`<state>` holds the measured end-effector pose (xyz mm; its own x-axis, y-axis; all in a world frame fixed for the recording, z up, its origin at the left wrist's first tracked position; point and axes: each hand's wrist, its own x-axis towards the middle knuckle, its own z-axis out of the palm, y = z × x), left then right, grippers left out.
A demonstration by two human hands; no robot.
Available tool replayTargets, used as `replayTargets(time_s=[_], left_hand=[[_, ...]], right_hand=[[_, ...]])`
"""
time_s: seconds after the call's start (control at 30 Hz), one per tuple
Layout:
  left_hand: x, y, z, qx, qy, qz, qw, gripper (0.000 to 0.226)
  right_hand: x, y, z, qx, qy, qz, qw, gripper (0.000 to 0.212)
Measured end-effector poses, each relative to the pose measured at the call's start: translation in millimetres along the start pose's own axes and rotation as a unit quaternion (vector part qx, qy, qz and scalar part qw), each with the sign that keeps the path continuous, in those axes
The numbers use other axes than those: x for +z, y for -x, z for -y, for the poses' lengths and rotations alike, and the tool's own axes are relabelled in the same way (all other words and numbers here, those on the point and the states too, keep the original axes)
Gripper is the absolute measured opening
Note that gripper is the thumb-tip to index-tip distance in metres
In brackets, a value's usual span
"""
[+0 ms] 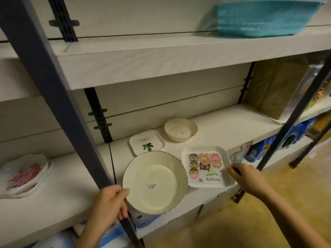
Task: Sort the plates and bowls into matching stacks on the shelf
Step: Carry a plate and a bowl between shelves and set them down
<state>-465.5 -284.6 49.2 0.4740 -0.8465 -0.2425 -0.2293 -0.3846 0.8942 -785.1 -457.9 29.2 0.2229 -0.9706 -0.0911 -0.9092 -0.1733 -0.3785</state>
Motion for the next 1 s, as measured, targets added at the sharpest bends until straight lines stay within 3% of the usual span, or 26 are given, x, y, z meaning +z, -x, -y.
replayTargets(time_s=[0.53,0.83,1.0], left_hand=[[27.1,-27.2,-21.3,-0.058,-0.038,-0.219,0.973,0.042],[45.6,-34.9,-28.4,-0.144,-0.041,-0.303,0.941,0.031],[57.8,-35.5,-31.7,-0.135,-0.027,-0.343,0.929,0.038]], right_hand=[[42.2,-197.2,122.9,-0.189,0.038,0.102,0.976,0.039],[72.3,-237.2,170.4,-0.201,0.074,0.149,0.965,0.035],[78.1,-240.1,176.7,-0.215,0.093,0.159,0.959,0.035]])
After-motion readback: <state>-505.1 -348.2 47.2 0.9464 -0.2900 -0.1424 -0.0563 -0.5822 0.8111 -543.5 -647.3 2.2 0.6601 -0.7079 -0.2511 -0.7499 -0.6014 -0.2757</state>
